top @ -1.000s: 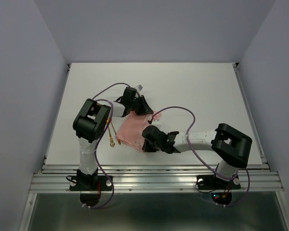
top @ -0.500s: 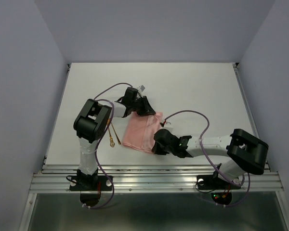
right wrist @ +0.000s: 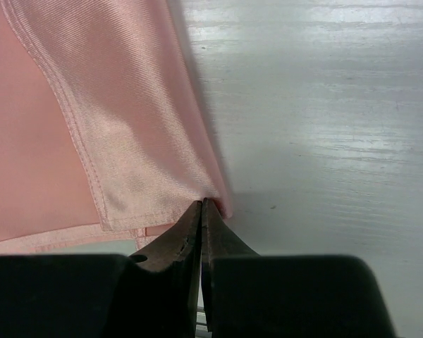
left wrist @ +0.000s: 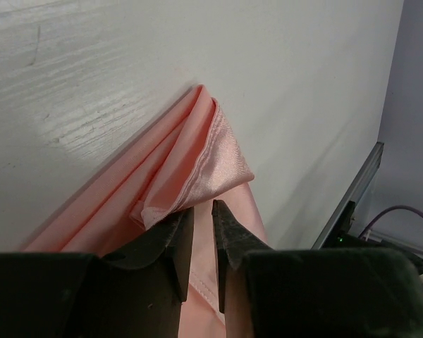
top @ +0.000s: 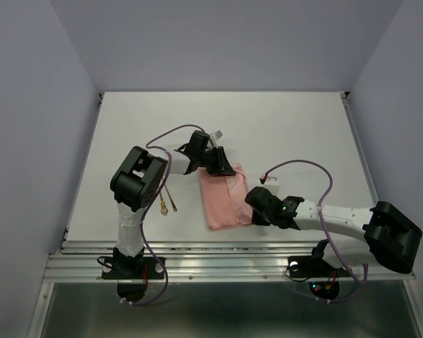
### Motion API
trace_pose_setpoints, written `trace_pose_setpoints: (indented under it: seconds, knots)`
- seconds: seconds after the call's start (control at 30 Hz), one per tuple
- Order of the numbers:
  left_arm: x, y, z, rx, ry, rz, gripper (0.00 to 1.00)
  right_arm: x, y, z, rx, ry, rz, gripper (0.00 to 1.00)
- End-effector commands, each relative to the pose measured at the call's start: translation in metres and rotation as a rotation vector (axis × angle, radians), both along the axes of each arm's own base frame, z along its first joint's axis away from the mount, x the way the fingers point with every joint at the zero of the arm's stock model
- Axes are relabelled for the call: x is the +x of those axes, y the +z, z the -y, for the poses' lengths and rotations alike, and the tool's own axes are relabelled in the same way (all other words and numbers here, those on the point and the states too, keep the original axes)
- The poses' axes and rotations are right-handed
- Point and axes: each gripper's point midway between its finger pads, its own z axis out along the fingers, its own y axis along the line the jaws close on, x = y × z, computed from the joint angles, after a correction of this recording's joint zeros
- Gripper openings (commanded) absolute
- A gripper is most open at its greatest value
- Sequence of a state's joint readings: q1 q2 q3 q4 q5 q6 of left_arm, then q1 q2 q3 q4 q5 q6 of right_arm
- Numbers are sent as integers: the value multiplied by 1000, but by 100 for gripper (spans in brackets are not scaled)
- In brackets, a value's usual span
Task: Fold the napkin into a case and place the utensils inside
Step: Smooth out the 2/3-rectangle-folded napkin at the center of the board.
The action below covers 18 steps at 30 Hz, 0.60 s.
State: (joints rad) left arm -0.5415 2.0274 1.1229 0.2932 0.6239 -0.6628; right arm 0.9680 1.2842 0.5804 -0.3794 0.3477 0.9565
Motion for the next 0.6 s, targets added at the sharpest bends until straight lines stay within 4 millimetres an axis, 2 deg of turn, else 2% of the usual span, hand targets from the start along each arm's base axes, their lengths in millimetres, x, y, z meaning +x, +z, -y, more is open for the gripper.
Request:
trace_pose_setpoints:
  seconds: [0.0, 0.17, 0.4, 0.47, 0.53, 0.57]
  knots:
    - [19, 61, 9, -76, 17, 126, 29, -13, -12, 31, -139, 25, -38, 6]
    - [28, 73, 6, -74, 44, 153, 29, -10, -10, 30, -147, 30, -32, 5]
    - [19, 90, 13, -127, -26, 168, 28, -3, -1, 27, -157, 41, -3, 5]
    - [19, 93, 14, -137, -37, 170, 21, -3, -2, 27, -164, 43, -5, 5]
    - [16, 96, 18, -155, -64, 167, 6, -3, -3, 27, -167, 41, -9, 5]
    - [15, 96, 19, -156, -70, 167, 4, -2, -3, 27, -167, 39, -8, 5]
